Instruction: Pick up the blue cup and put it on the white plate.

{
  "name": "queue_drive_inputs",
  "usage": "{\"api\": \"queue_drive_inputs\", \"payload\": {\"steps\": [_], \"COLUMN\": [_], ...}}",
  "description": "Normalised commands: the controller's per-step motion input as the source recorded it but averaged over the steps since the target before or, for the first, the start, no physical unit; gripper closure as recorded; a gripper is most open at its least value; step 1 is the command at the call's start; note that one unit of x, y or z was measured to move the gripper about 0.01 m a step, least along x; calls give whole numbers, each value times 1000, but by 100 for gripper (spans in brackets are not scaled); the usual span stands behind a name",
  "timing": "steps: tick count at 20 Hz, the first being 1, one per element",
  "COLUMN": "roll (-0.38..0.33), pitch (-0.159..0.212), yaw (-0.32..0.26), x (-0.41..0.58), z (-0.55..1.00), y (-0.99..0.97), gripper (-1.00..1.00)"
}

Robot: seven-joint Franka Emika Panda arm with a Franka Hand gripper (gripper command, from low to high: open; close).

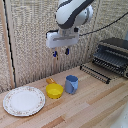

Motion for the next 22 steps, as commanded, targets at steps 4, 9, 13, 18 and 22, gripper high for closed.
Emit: {"api": "queue_drive_inputs", "payload": {"steps": [4, 9, 13, 18, 22], "roll": [44, 47, 5, -2, -21], "pitch": [16, 48, 35, 4, 0], "yaw": [-101, -113, -47, -1, 8], "x": [-287, -323, -313, -286, -51], "z": [-131, -58, -204, -411, -518], "y": [-729, -659, -364, -209, -201], "gripper": [-100, -100, -100, -100, -100]}}
